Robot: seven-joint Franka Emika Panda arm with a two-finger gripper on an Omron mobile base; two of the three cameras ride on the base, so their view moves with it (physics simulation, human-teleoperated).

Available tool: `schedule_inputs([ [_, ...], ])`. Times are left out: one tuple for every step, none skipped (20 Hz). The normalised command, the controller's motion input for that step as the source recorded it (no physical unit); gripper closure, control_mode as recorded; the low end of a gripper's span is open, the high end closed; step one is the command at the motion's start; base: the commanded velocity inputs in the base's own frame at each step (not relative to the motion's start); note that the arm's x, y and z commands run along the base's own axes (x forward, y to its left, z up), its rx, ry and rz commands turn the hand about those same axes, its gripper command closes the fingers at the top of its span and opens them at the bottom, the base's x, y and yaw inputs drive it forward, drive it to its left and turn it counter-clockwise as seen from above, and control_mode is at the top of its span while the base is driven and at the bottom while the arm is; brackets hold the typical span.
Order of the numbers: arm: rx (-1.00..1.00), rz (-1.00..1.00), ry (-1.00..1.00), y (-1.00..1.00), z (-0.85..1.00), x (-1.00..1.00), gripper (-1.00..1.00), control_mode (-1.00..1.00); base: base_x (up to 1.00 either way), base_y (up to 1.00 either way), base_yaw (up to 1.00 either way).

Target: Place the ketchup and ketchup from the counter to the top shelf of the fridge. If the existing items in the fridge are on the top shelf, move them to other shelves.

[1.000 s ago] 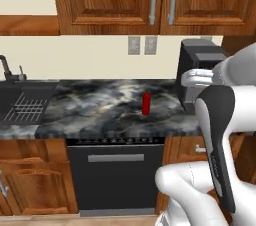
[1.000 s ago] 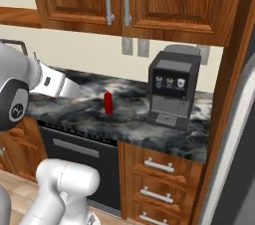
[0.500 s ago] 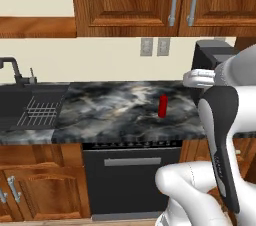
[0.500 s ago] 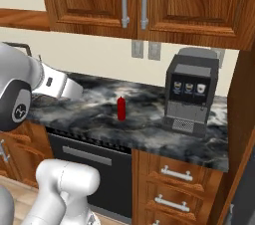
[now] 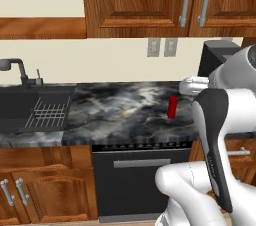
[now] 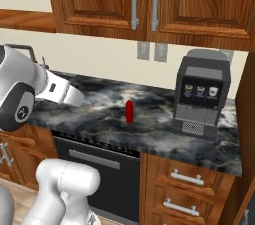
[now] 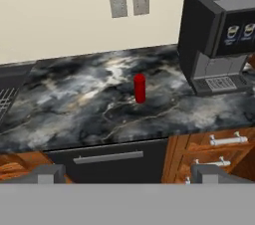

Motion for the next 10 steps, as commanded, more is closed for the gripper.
schedule_inputs([
  [0.0,0.0,0.23,-0.49,-1.0,0.28,-1.0,-1.0,0.0,0.0,0.0],
  [0.0,0.0,0.23,-0.61,-1.0,0.59,-1.0,-1.0,0.0,0.0,0.0],
  [0.0,0.0,0.2,-0.66,-1.0,0.76,-1.0,-1.0,0.0,0.0,0.0],
  [0.0,0.0,0.2,-0.58,-0.86,0.89,-1.0,-1.0,0.0,0.0,0.0],
  [0.0,0.0,0.18,-0.59,-0.72,0.93,-1.0,-1.0,0.0,0.0,0.0],
  [0.0,0.0,0.14,-0.64,-0.64,0.84,-1.0,-1.0,0.0,0.0,0.0],
  [0.0,0.0,0.13,-0.63,-0.64,0.92,-1.0,-1.0,0.0,0.0,0.0],
  [0.0,0.01,0.13,-0.54,-0.6,1.0,-1.0,-1.0,0.0,0.0,0.0],
  [0.0,0.01,0.13,-0.46,-0.62,1.0,-1.0,-1.0,0.0,0.0,0.0],
  [0.0,0.0,0.1,-0.36,-0.69,1.0,-1.0,-1.0,0.0,0.0,0.0],
])
